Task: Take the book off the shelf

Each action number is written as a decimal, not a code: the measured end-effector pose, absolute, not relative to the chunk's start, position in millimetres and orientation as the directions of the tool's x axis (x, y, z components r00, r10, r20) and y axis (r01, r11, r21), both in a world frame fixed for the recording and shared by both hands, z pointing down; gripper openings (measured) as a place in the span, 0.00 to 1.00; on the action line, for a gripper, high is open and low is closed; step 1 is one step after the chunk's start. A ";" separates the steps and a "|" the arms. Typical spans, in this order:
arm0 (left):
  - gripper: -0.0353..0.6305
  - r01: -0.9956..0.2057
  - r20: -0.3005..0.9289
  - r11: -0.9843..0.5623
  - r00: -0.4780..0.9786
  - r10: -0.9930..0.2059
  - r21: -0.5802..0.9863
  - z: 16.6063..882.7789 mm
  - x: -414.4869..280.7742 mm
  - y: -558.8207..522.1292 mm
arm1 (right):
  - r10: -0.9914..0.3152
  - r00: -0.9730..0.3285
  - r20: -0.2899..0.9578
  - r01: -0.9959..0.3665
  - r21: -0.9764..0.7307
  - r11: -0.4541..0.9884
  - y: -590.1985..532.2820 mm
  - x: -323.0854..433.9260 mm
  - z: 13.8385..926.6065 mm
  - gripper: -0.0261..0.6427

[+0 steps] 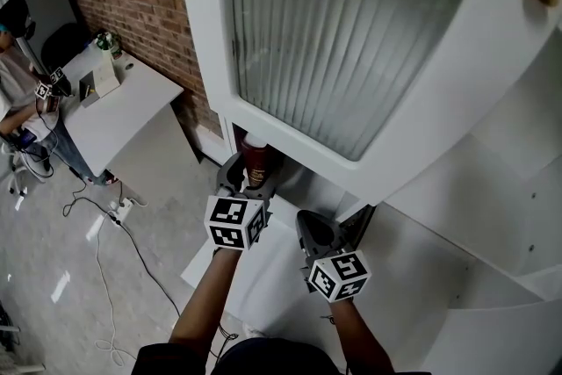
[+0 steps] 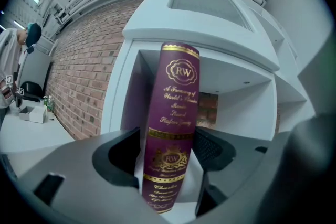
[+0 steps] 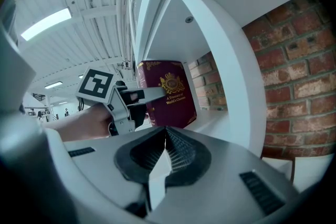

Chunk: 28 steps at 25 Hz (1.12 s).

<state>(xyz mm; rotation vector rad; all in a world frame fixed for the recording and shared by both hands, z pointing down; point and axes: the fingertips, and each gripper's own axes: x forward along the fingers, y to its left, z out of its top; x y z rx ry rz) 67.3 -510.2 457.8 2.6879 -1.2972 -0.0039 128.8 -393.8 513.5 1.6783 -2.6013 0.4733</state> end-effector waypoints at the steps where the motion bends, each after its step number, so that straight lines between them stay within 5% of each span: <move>1: 0.51 -0.777 0.069 -0.612 0.625 -0.777 0.143 459.0 68.6 -512.3 | -0.889 -0.425 0.171 -0.892 -0.246 0.380 -393.8 128.8 513.9 0.07; 24: 0.50 -0.786 0.128 -0.602 0.617 -0.776 0.140 471.1 86.6 -542.5 | -0.887 -0.426 0.178 -0.891 -0.253 0.377 -392.6 130.9 517.4 0.07; 28: 0.43 -0.791 0.129 -0.605 0.612 -0.780 0.096 469.8 84.9 -541.0 | -0.885 -0.429 0.179 -0.889 -0.260 0.378 -392.7 131.0 517.5 0.07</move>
